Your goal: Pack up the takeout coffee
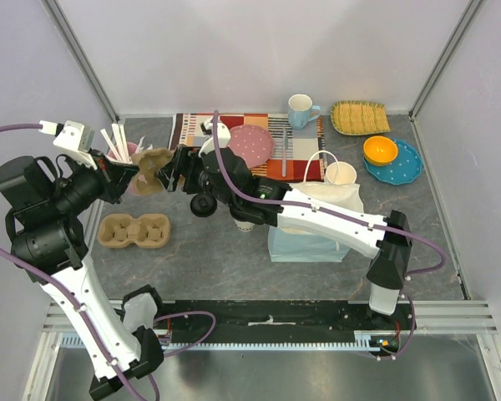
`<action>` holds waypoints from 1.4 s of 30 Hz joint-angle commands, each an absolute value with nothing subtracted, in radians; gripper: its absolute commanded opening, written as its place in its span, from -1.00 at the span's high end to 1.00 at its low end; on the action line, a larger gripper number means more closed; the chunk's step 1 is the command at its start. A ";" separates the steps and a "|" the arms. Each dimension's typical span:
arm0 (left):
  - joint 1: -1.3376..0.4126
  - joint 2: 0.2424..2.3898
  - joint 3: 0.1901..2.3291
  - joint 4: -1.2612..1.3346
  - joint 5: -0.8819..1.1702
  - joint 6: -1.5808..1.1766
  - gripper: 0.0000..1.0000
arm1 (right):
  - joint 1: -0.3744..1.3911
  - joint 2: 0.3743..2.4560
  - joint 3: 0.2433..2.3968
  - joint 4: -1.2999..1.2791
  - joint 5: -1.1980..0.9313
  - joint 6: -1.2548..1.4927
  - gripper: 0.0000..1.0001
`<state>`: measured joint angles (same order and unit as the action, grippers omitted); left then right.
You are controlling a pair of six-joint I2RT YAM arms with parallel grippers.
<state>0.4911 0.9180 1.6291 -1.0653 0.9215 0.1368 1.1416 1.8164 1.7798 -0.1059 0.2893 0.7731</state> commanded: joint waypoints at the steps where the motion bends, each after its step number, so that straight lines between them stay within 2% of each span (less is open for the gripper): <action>1: 0.483 0.913 1.634 -1.020 0.940 0.081 0.95 | 1.140 1.842 1.858 -0.086 0.353 0.788 -0.61; 6: 0.482 0.910 1.628 -1.005 0.951 0.066 0.95 | 1.121 1.879 1.907 -0.095 0.339 0.789 -0.52; 12: 0.482 0.911 1.629 -0.991 0.954 0.054 0.95 | 1.118 1.908 1.948 -0.095 0.311 0.778 -0.12; 13: 0.480 0.911 1.628 -0.988 0.954 0.051 0.95 | 1.117 1.907 1.947 -0.094 0.314 0.778 0.08; 14: 0.480 0.911 1.626 -0.988 0.956 0.051 0.95 | 1.117 1.905 1.942 -0.095 0.314 0.775 0.17; 18: 0.479 0.913 1.602 -0.986 0.954 0.057 0.95 | 1.117 1.875 1.921 -0.112 0.330 0.730 0.35; 19: 0.477 0.914 1.597 -0.986 0.950 0.060 0.87 | 1.117 1.853 1.916 -0.120 0.336 0.717 0.42; 20: 0.476 0.914 1.594 -0.986 0.948 0.069 0.42 | 1.115 1.842 1.907 -0.142 0.354 0.697 0.44; 21: 0.476 0.916 1.582 -0.979 0.946 0.069 0.18 | 1.115 1.832 1.905 -0.155 0.362 0.678 0.45; 23: 0.476 0.916 1.572 -0.963 0.945 0.066 -0.20 | 1.115 1.799 1.908 -0.205 0.377 0.631 0.46; 24: 0.474 0.919 1.566 -0.944 0.943 0.063 -0.27 | 1.115 1.780 1.910 -0.224 0.396 0.618 0.46; 28: 0.474 0.934 1.569 -0.876 0.933 0.032 -0.47 | 1.118 1.726 1.913 -0.290 0.442 0.557 0.43; 34: 0.468 0.971 1.595 -0.700 0.952 -0.066 -0.59 | 1.123 1.623 1.911 -0.353 0.508 0.494 0.42; 39: 0.427 0.999 1.554 -0.562 0.942 -0.159 -0.61 | 1.132 1.507 1.914 -0.396 0.522 0.453 0.40; 42: 0.365 1.017 1.502 -0.505 0.931 -0.198 -0.55 | 1.147 1.445 1.936 -0.471 0.574 0.457 0.43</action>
